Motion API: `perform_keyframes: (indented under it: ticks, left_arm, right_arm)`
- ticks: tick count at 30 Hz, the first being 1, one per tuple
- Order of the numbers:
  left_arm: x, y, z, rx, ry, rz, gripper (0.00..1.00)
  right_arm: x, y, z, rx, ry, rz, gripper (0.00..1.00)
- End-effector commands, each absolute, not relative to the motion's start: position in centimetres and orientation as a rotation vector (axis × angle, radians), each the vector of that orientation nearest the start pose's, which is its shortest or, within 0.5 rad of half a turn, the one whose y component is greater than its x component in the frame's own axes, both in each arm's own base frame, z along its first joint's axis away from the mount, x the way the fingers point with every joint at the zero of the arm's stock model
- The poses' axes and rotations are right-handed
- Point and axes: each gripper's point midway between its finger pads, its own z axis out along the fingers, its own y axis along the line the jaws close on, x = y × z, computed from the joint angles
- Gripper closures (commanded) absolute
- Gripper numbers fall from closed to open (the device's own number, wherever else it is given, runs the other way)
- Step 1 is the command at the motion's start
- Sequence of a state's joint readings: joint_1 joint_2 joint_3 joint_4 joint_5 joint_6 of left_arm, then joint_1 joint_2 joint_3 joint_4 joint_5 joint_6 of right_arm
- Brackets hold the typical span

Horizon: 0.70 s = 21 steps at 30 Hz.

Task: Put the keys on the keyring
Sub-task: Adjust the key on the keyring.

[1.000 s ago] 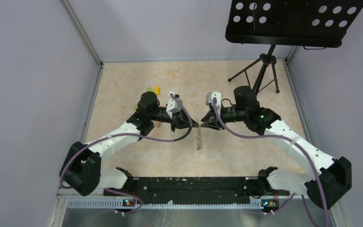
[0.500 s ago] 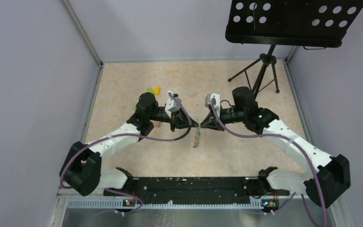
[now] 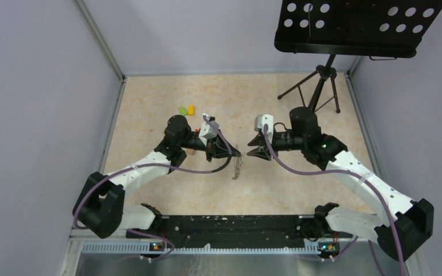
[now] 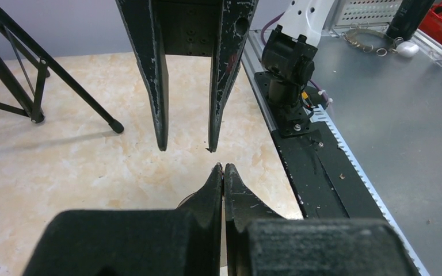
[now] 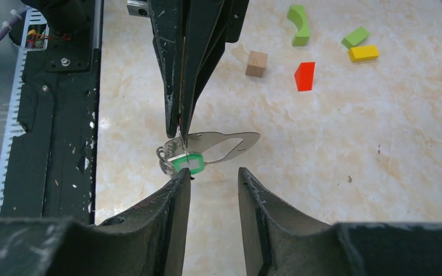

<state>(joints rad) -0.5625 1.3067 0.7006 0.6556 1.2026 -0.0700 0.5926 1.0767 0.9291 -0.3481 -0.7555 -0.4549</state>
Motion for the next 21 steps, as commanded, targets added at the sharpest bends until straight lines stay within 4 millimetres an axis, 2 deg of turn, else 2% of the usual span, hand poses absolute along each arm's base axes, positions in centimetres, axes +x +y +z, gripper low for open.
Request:
perform_keyframes:
  ticks: [1,10,21]
  left_arm:
    - [17.9,-30.8,25.8,1.355,0.996,-1.344,1.0]
    - [17.8,-30.9,25.7,1.329,0.96,-1.351,1.0]
    - [18.0,-31.0,25.3,1.313,0.977,-1.365,1.0]
  right_arm:
    - [20.5,26.4,25.1,-1.389,1.401,0.828,0.63]
    - [19.4,27.9,24.9,-1.409,1.395,0.994,0.61]
    - [18.5,28.9,24.5,-1.445,1.377,1.035,0.62]
